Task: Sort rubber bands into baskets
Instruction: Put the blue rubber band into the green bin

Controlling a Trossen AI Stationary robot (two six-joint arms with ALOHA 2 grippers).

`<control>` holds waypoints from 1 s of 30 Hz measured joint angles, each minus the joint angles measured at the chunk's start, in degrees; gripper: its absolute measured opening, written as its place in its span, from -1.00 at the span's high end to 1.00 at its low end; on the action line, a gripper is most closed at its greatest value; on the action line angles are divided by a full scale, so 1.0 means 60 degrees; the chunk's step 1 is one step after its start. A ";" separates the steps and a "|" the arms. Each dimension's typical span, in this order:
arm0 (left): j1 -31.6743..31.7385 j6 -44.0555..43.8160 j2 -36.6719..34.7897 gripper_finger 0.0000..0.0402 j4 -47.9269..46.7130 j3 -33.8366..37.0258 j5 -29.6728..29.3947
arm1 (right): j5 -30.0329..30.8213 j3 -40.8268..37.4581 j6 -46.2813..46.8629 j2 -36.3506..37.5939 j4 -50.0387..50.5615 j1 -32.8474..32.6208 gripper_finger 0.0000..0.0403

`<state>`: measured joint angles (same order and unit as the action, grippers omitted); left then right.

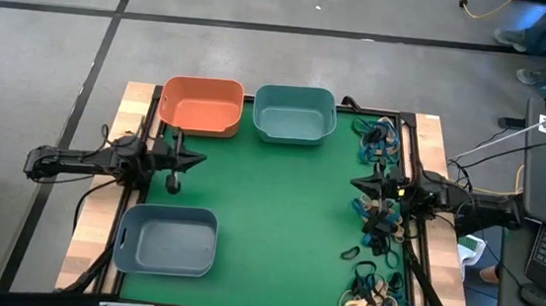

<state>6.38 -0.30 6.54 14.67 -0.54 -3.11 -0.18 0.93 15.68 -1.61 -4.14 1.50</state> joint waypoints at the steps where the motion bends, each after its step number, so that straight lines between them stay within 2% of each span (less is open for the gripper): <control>1: -0.0007 -0.0460 0.0003 0.98 0.0286 0.0000 0.0000 | -0.0074 0.0000 0.0354 0.0000 -0.0173 0.0000 0.96; 6: -0.0007 -0.2101 0.0008 0.98 0.1390 0.0000 -0.0356 | 0.0108 0.0000 0.0493 -0.0019 -0.0910 0.0001 0.96; 10: 0.0006 -0.1502 0.0033 0.98 0.2060 0.0000 -0.0550 | 0.0140 0.0090 0.0405 -0.0025 -0.0854 0.0001 0.96; 15: 0.0006 -0.0988 0.0155 0.98 0.2534 0.0000 -0.0561 | 0.0689 0.0544 0.0164 -0.0454 -0.0364 0.0001 0.96; 19: 0.0006 -0.0484 0.0410 0.98 0.2534 0.0000 -0.0569 | 0.1401 0.1211 -0.0207 -0.1467 -0.0050 0.0000 0.96; 24: 0.0006 0.0077 0.0720 0.98 0.2424 0.0000 -0.0586 | 0.2368 0.2348 -0.0363 -0.3078 0.1643 0.0003 0.96; 27: -0.0001 0.0084 0.0856 0.98 0.2376 0.0004 -0.0586 | 0.2279 0.3027 -0.0036 -0.4011 0.2727 0.0002 0.96; 30: -0.0001 0.0093 0.0886 0.98 0.2400 0.0004 -0.0594 | 0.1711 0.3798 0.0429 -0.4819 0.3797 0.0004 0.96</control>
<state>6.37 0.26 11.86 29.07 -0.51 -6.68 10.09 23.71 18.25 -30.52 18.65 1.52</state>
